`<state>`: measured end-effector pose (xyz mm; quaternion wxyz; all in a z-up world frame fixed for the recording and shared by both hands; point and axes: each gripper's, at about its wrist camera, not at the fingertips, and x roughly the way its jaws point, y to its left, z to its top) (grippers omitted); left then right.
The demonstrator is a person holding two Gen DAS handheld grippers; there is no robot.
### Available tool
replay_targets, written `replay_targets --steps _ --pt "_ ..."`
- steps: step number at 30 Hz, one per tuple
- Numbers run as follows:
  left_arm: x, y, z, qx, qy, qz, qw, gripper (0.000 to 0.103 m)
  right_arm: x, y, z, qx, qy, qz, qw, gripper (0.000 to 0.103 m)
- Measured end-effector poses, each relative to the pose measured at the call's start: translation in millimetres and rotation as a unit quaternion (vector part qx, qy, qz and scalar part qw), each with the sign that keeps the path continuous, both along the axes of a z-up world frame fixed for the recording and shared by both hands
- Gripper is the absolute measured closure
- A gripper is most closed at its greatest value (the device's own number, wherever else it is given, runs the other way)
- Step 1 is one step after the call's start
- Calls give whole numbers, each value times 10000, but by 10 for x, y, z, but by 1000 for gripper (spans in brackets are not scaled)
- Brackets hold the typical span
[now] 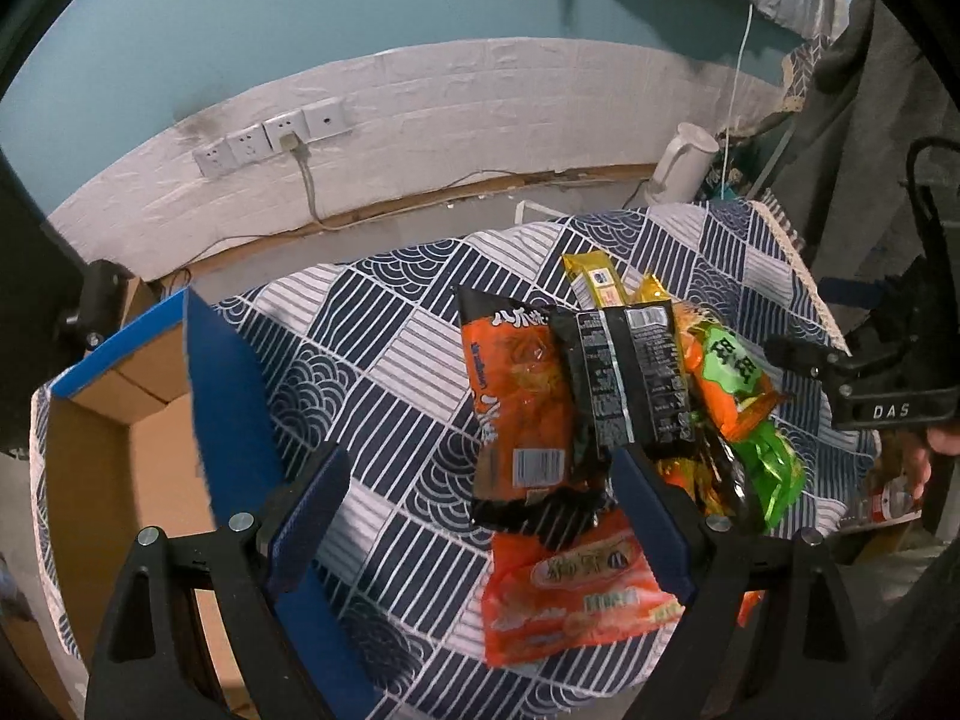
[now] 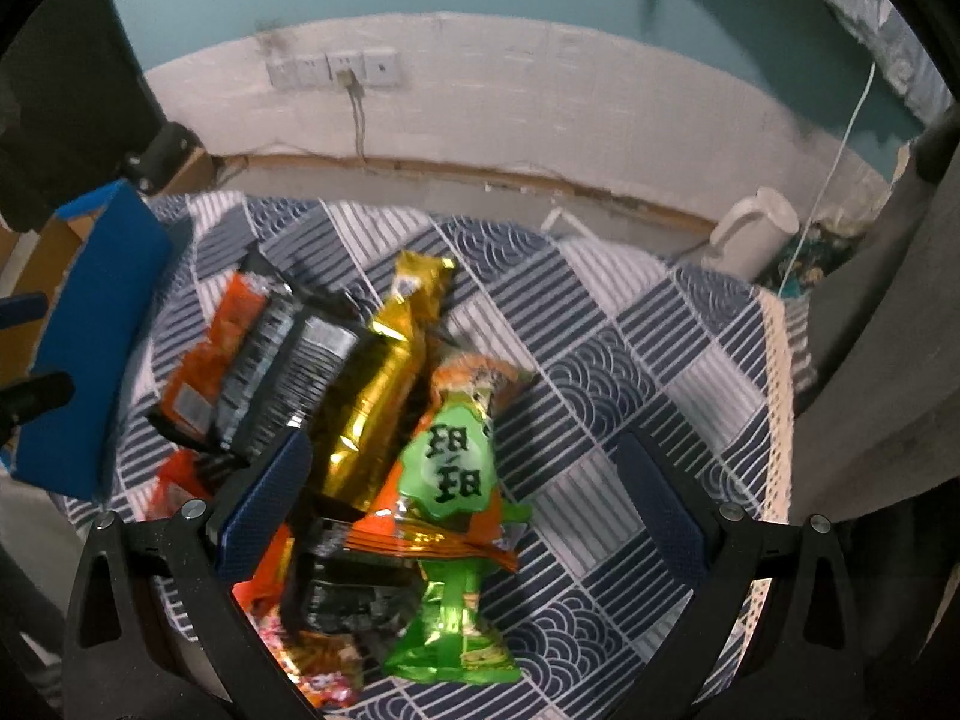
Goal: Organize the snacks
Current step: 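Grasp the black snack bag with the left tool while the right grasps the green-orange bag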
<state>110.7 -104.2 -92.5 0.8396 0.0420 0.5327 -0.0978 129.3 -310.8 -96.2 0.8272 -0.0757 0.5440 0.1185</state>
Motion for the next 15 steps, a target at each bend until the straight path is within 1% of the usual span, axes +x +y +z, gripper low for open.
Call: replay_targets --steps 5,15 --pt "161 -63 -156 44 93 -64 9999 13 102 -91 -298 9 394 -115 9992 3" --pt "323 -222 -397 222 255 -345 9988 13 308 -46 -649 -6 789 -83 9968 3"
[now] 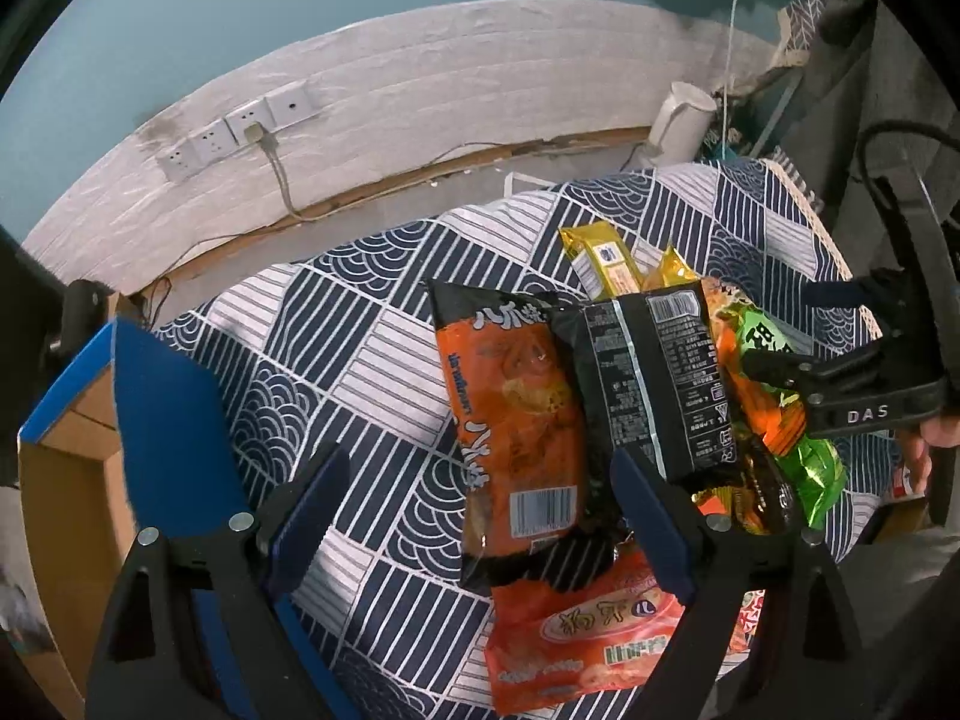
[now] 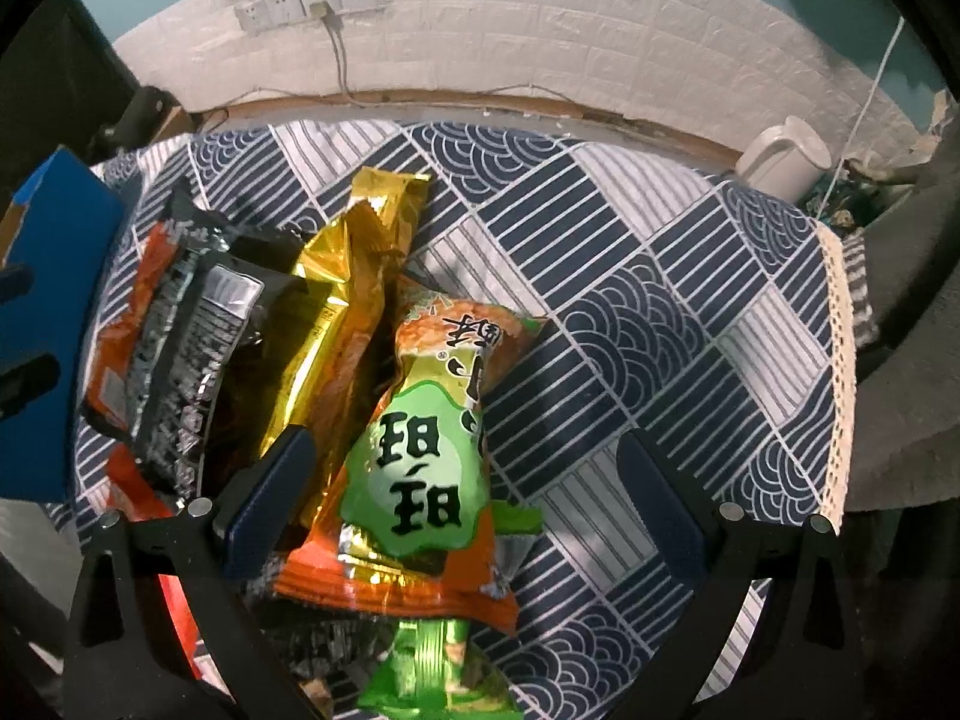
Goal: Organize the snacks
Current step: 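Grasp the black snack bag with the left tool while the right grasps the green-orange bag, then carry the black bag with the left tool while the right carries the green-orange bag to the box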
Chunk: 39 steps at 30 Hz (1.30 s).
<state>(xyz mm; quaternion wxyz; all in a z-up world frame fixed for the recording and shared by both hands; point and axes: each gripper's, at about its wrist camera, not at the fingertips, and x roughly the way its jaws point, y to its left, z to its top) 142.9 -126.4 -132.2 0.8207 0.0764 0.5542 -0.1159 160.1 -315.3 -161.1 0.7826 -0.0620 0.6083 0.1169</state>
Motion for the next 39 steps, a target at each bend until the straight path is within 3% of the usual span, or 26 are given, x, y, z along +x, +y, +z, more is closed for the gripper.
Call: replay_targets --steps 4,9,12,14,17,29,36,39 --pt "48 -46 -46 96 -9 -114 9999 13 35 34 -83 -36 84 53 9999 3" --pt "110 -101 -81 100 8 -201 9997 13 84 67 -175 -40 231 101 9997 12" --pt "143 -157 -83 63 46 -205 9998 13 86 71 -230 73 346 151 9993 34" --pt "155 -224 -68 -12 86 -226 9997 13 75 53 -261 187 446 139 9987 58" --pt "149 -312 -51 -92 119 -294 9995 13 39 10 -228 132 347 176 9992 64" --pt "214 -631 -103 -262 386 -279 9985 13 -115 -381 101 273 -230 -22 9994 64" --pt "261 -784 -187 -318 475 -303 9979 13 -163 -499 119 361 -285 -36 9989 64" --pt "298 -878 -261 -143 522 -333 9980 13 -174 -551 121 405 -289 -90 9987 64"
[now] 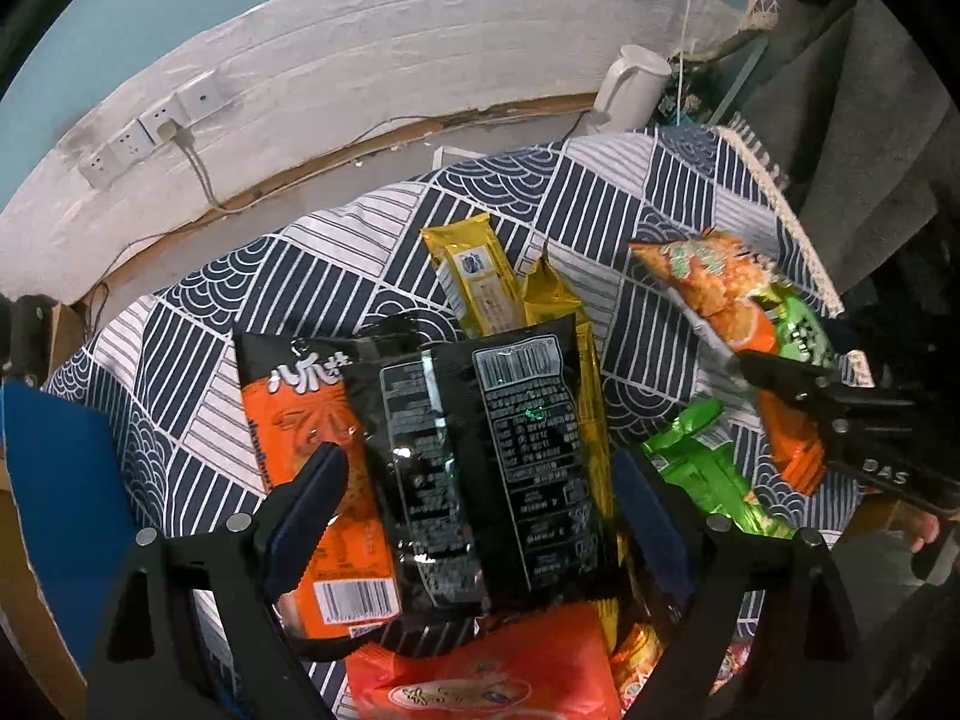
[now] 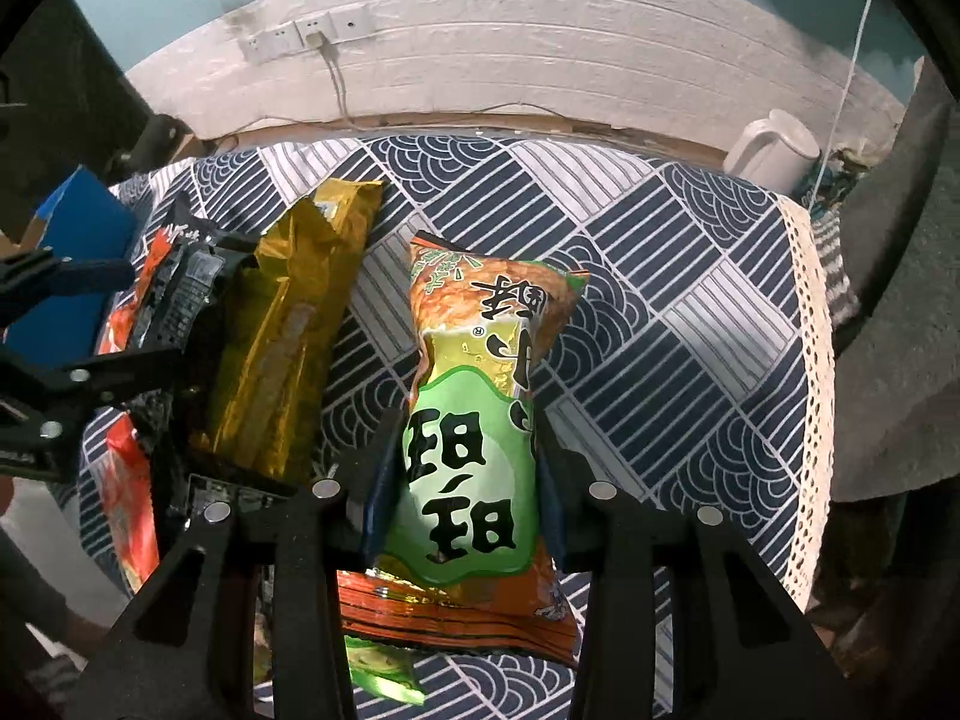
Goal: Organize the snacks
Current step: 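Carry the black bag with the left tool while the right carries the green-orange bag to the box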
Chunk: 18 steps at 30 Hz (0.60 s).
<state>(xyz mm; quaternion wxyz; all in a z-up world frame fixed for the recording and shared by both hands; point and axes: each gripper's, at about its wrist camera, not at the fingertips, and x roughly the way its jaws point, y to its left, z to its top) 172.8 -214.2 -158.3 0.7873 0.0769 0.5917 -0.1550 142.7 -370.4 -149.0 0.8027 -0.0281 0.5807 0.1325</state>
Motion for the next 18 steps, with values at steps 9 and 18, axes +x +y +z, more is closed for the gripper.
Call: replay_targets --steps 9,18 --pt "22 -20 -169 185 48 -30 9998 15 -16 -32 -8 66 -8 -10 10000 64" --pt "-17 67 -52 -56 -87 -40 9999 34 -20 27 4 12 -42 38 10000 64"
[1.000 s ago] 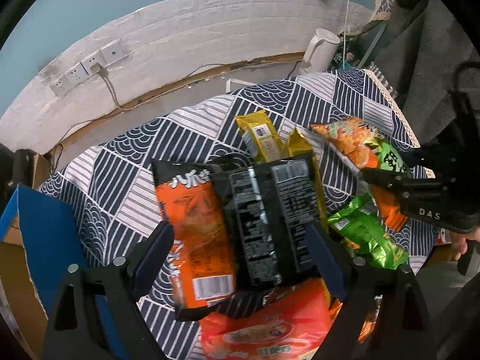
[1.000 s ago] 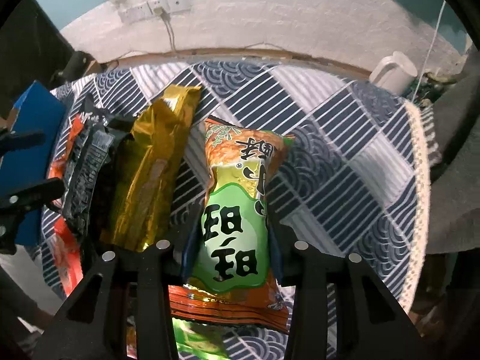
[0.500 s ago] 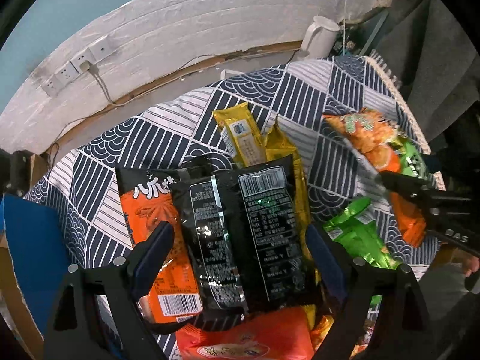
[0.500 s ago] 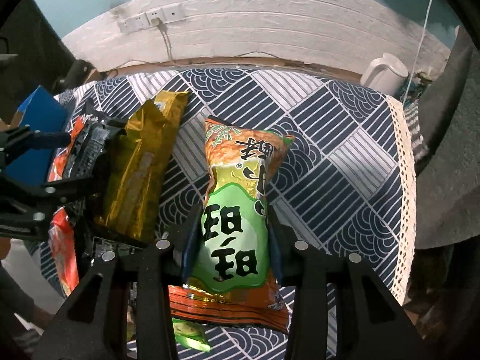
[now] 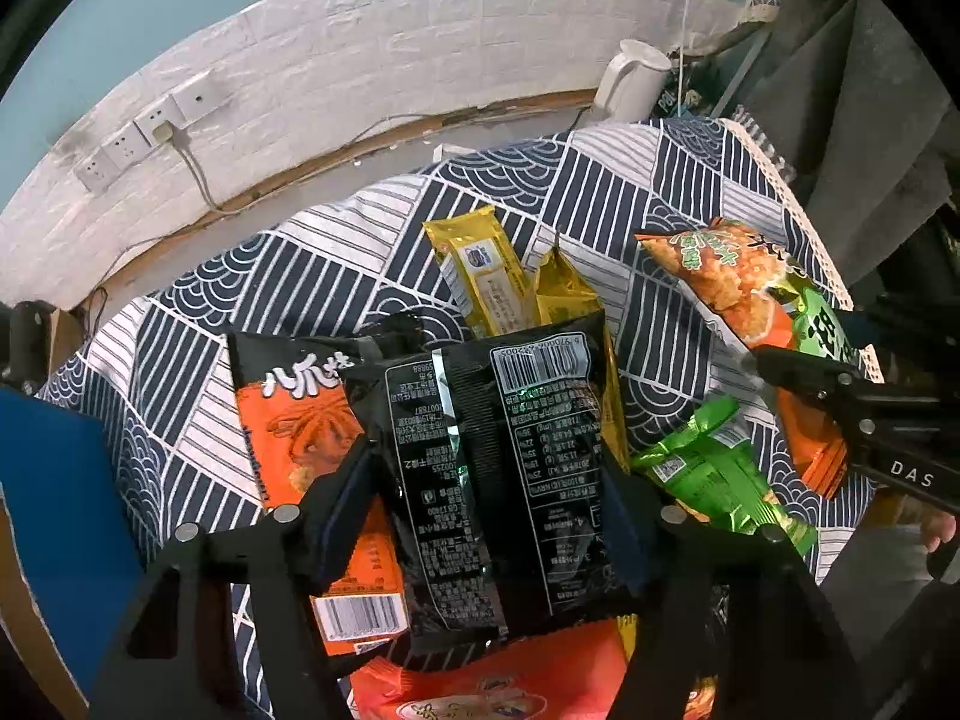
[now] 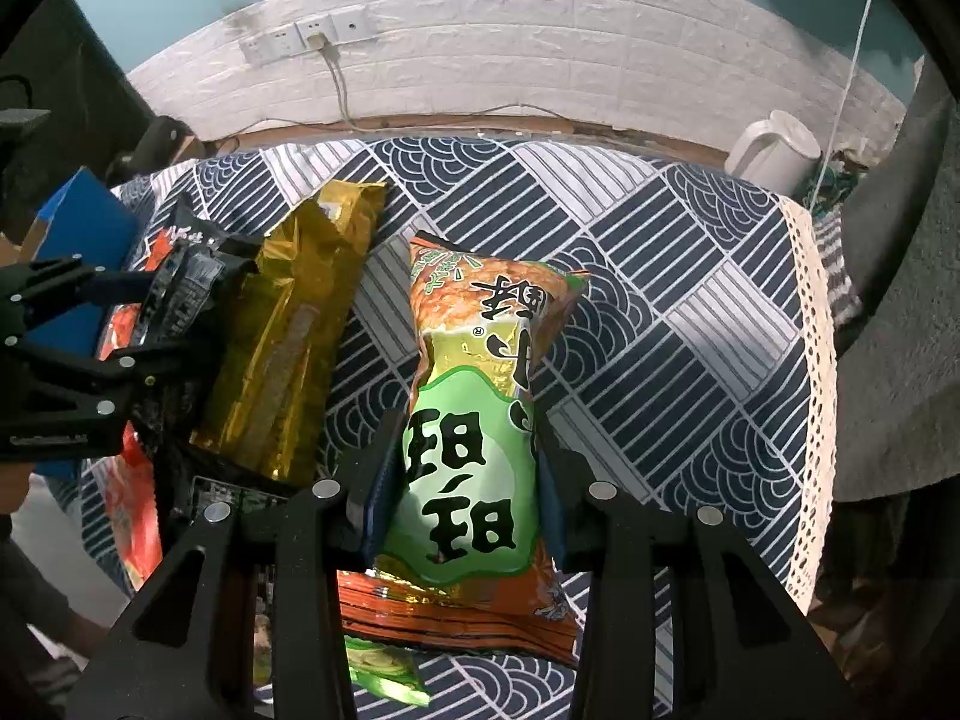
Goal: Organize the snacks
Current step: 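Carry the black bag with the left tool while the right carries the green-orange bag to the box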
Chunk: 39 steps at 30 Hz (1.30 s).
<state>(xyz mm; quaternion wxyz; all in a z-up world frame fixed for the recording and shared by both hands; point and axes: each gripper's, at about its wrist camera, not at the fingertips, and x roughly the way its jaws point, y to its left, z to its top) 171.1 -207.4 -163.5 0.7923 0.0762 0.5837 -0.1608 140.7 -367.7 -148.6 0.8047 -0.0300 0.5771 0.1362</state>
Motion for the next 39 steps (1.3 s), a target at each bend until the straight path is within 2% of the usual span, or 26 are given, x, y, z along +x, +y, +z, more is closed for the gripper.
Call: replay_targets --steps 8,16,28,39 --pt "-148 71 271 -12 -412 -161 9990 34 -47 63 133 32 -122 19 9999 64" --pt "-409 226 566 160 -909 -426 9948 34 -147 129 359 113 -289 22 9995 64" --pt "-779 617 960 308 -1408 -389 9888 34 -431 424 886 216 -746 220 9967 64" --pt "-1122 1133 1212 418 -1677 -180 9848 34 -653 996 1247 315 -1059 797 9907 64"
